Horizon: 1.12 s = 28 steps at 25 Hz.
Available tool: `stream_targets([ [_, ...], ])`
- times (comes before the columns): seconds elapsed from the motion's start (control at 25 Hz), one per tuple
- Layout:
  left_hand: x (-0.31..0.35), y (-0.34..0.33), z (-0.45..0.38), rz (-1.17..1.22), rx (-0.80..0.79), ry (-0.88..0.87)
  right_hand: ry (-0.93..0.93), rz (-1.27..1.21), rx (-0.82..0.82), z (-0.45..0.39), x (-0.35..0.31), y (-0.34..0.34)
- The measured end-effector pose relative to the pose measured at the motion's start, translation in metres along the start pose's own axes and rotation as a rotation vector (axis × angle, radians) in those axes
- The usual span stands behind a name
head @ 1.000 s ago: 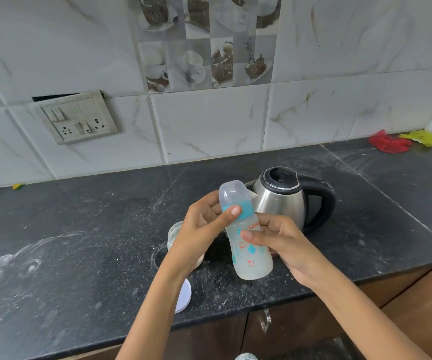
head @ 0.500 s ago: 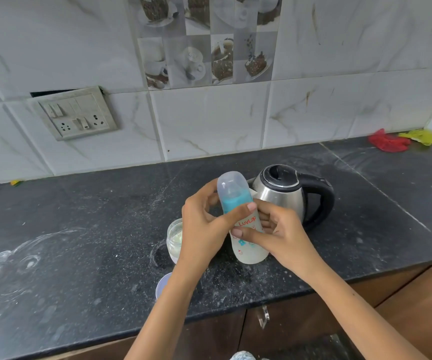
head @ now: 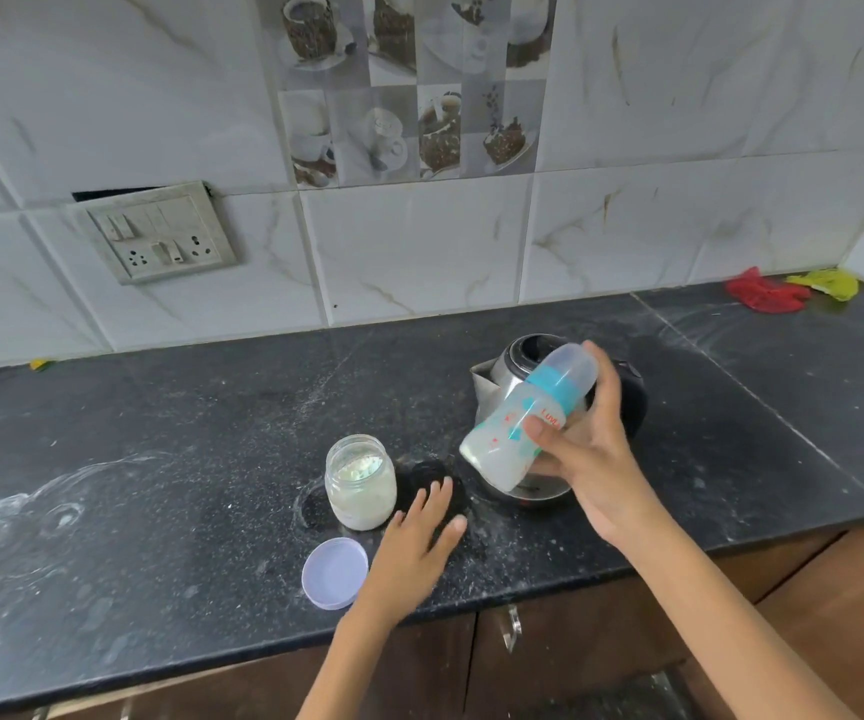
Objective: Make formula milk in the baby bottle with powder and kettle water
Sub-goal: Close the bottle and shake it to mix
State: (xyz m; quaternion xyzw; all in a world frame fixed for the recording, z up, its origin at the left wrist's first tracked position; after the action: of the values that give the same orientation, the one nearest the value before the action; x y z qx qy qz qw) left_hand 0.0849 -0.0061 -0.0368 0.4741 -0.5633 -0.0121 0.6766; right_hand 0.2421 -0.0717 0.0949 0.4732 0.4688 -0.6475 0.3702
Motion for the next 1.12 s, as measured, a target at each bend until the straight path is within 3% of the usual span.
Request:
stream_targets([
  [0.12, -0.033, -0.041, 0.007, -0.415, -0.214, 0.134, -0.099, 0.018, -0.088, 0.004, 0.017, -0.003],
  [0.24, -0.036, -0.054, 0.012, -0.548, -0.243, 0.225, -0.102, -0.105, -0.009, 0.005, 0.018, 0.012],
  [0.36, -0.036, -0.059, 0.013, -0.551, -0.210, 0.274, -0.172, 0.013, -0.114, 0.011, 0.029, 0.005],
  [0.52, -0.035, -0.062, 0.015, -0.492, -0.156, 0.294, -0.133, -0.108, -0.016, 0.012, 0.025, 0.019],
  [0.64, -0.036, -0.066, 0.018, -0.481, -0.124, 0.298, -0.212, 0.040, -0.122, 0.019, 0.037, 0.006],
  [0.8, -0.039, -0.067, 0.017, -0.502, -0.126, 0.286, -0.148, -0.189, 0.020, 0.011, 0.023, 0.033],
  [0.96, -0.043, -0.070, 0.018, -0.468, -0.091, 0.300, -0.227, 0.043, -0.123, 0.021, 0.037, 0.019],
  [1.12, -0.044, -0.072, 0.016, -0.471, -0.079, 0.303, -0.140, -0.175, 0.031, 0.019, 0.024, 0.040],
])
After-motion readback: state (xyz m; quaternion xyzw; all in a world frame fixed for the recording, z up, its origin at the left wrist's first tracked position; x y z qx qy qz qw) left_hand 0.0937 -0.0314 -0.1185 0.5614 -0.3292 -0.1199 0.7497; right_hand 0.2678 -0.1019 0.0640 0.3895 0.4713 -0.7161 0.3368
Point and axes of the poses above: each hand's wrist, its own z-axis away from the middle knuckle, its own y-axis out of the back of the hand, x = y × z, the point moved 7 cm from there along -z, towards the middle knuckle, and after that the axes turned 15 degrees about -y, right-handed, at the moved point
